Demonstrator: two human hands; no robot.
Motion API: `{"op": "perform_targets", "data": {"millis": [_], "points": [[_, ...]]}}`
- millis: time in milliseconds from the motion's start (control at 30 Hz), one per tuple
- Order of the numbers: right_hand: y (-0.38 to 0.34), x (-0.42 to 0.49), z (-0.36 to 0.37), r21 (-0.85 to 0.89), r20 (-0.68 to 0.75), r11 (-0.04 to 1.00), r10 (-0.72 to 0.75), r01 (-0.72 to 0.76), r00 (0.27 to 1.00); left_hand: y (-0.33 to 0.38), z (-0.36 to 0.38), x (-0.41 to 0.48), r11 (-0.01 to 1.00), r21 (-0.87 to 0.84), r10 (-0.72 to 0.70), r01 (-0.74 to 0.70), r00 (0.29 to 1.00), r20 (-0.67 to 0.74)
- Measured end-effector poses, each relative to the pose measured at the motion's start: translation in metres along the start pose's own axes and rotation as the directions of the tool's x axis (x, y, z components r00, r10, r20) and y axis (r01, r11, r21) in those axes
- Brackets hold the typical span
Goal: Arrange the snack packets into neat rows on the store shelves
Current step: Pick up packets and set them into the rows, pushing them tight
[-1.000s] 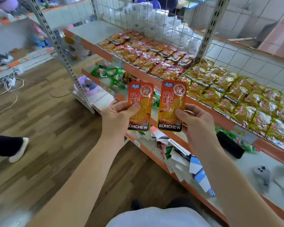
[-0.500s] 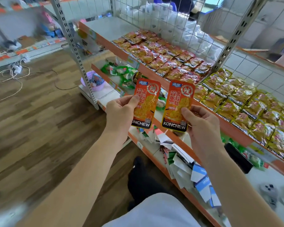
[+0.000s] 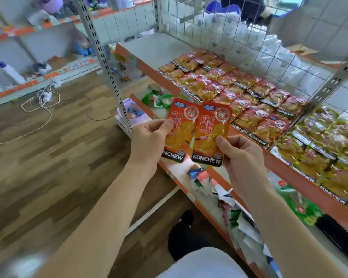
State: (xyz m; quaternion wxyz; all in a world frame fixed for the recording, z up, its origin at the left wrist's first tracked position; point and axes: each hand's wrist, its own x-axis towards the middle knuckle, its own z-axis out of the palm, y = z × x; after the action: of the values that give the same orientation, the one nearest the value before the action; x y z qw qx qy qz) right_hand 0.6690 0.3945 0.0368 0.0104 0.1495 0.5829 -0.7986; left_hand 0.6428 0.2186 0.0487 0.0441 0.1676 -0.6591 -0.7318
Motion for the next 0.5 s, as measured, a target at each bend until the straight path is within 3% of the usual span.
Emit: {"op": "perform_targets", "data": {"millis": [233,500], "points": [[-0.016,0.077,0.024,-0.030,-0.036,1.000,-0.005,0.004,0.999,0.016,0.008,0.089,0.988,-0.071,-0.129,0.135,0.988,0.084],[-0.027,0.166,0.064,-0.024,-0.044,0.999,0.028,-0.029,0.999,0.028,0.010,0.177,0.970,-0.157,-0.168,0.184,0.980,0.106]]}}
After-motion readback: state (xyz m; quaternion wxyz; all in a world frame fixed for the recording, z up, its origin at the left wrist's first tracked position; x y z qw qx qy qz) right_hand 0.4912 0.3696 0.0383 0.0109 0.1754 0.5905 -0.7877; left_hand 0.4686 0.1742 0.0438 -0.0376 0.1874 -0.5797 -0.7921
